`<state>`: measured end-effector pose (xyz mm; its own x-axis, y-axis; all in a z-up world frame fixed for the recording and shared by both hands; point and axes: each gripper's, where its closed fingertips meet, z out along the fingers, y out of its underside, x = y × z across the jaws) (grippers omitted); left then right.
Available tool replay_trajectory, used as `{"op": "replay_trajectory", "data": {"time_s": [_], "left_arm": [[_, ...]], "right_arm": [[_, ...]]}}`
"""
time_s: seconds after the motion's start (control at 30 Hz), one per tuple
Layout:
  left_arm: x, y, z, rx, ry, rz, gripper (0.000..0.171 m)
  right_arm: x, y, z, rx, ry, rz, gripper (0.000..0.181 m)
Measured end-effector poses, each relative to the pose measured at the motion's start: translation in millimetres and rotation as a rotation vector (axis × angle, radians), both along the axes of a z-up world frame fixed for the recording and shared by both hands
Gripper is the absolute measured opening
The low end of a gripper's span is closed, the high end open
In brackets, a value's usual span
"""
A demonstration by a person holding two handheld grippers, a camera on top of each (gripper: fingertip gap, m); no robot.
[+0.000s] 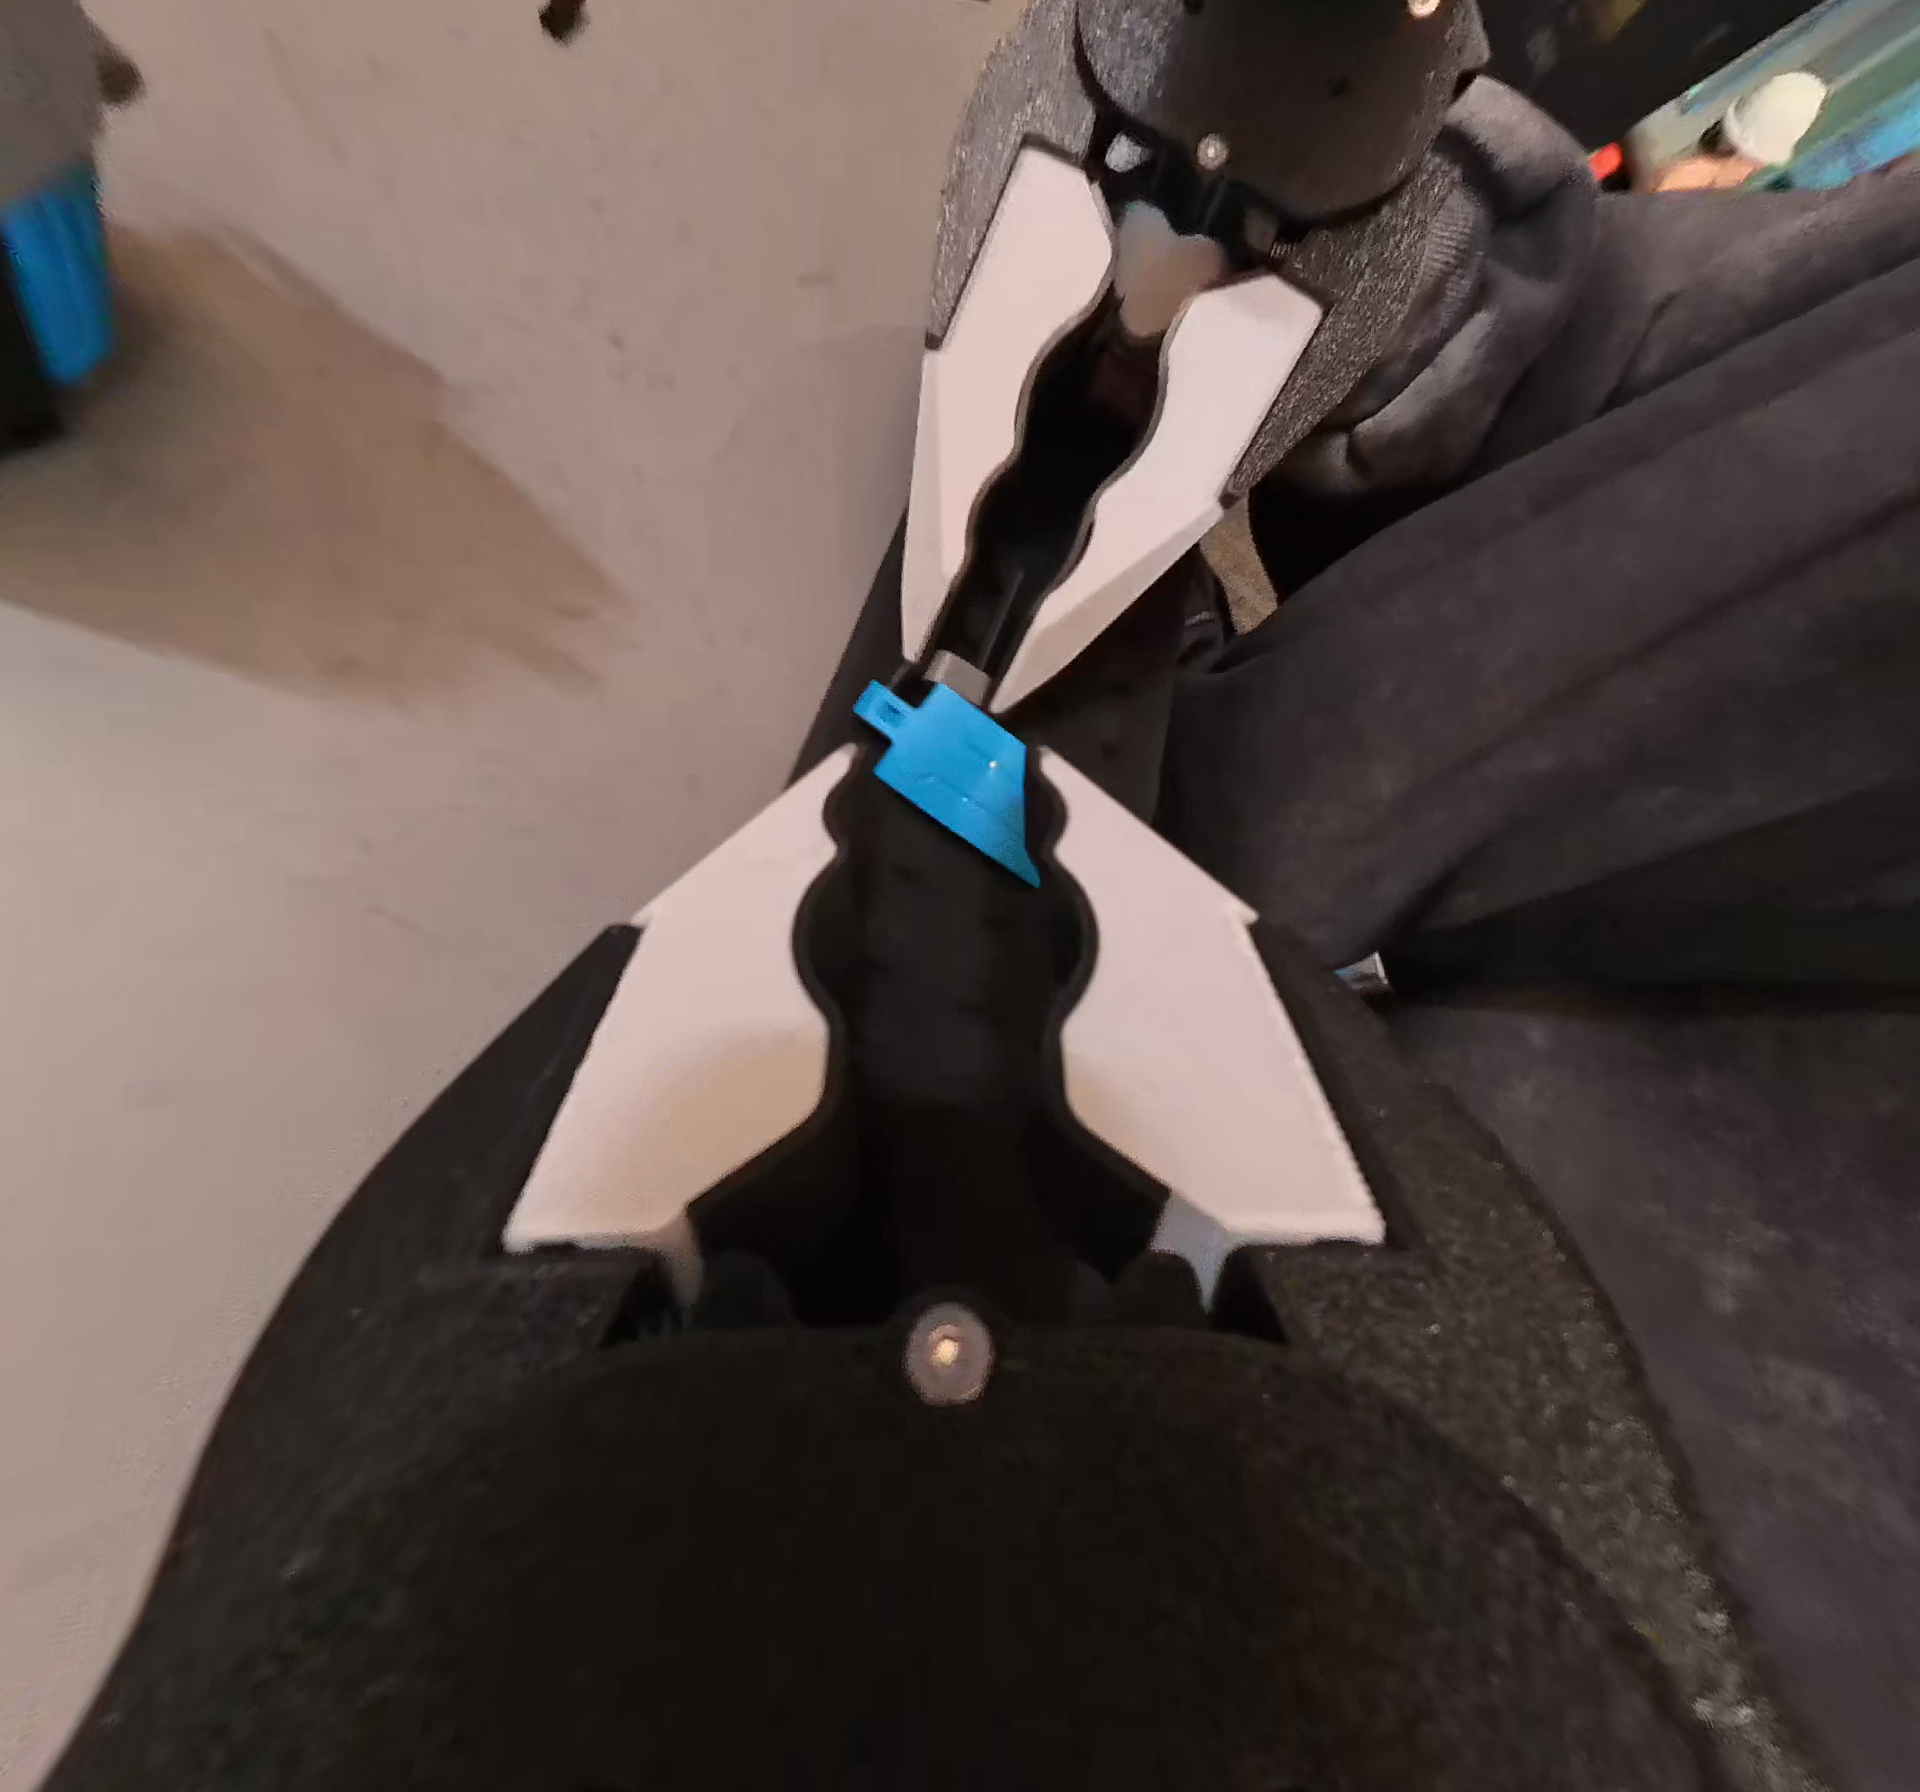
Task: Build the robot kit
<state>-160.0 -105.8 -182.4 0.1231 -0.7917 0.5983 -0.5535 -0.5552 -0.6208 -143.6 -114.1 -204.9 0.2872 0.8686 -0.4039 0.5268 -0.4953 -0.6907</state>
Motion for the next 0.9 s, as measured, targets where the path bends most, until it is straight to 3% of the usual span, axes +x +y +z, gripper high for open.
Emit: {"op": "replay_trajectory", "data": {"time_s": [0.1, 0.27, 0.43, 0.5, 0.7, 0.9], "left_arm": [[4.1, -3.1, -10.6, -0.032, 0.024, 0.022, 0.039], [14.4, -7.3, -14.1, -0.044, 0.043, -0.027, 0.034], [17.0, -11.8, -5.1, -0.215, -0.017, -0.046, 0.037], [18.0, -15.9, 1.1, -0.243, -0.048, -0.072, 0.019], [9.7, -14.7, -3.1, -0.167, -0.017, -0.068, 0.012], [-15.5, 0.4, 2.1, 0.024, 0.013, -0.016, 0.024]], "right_arm": [[-0.7, 0.4, -1.7, 0.015, -0.014, 0.001, 0.015], [-7.6, 6.0, 0.5, 0.096, -0.019, -0.010, 0.015], [-11.5, 4.7, 18.3, 0.090, 0.103, -0.004, 0.015], [-11.0, 5.1, 19.6, 0.072, 0.118, -0.007, 0.015], [-8.6, 3.4, 12.2, 0.088, 0.064, 0.004, 0.015], [-8.8, 0.9, 10.5, 0.113, 0.039, 0.018, 0.015]]}}
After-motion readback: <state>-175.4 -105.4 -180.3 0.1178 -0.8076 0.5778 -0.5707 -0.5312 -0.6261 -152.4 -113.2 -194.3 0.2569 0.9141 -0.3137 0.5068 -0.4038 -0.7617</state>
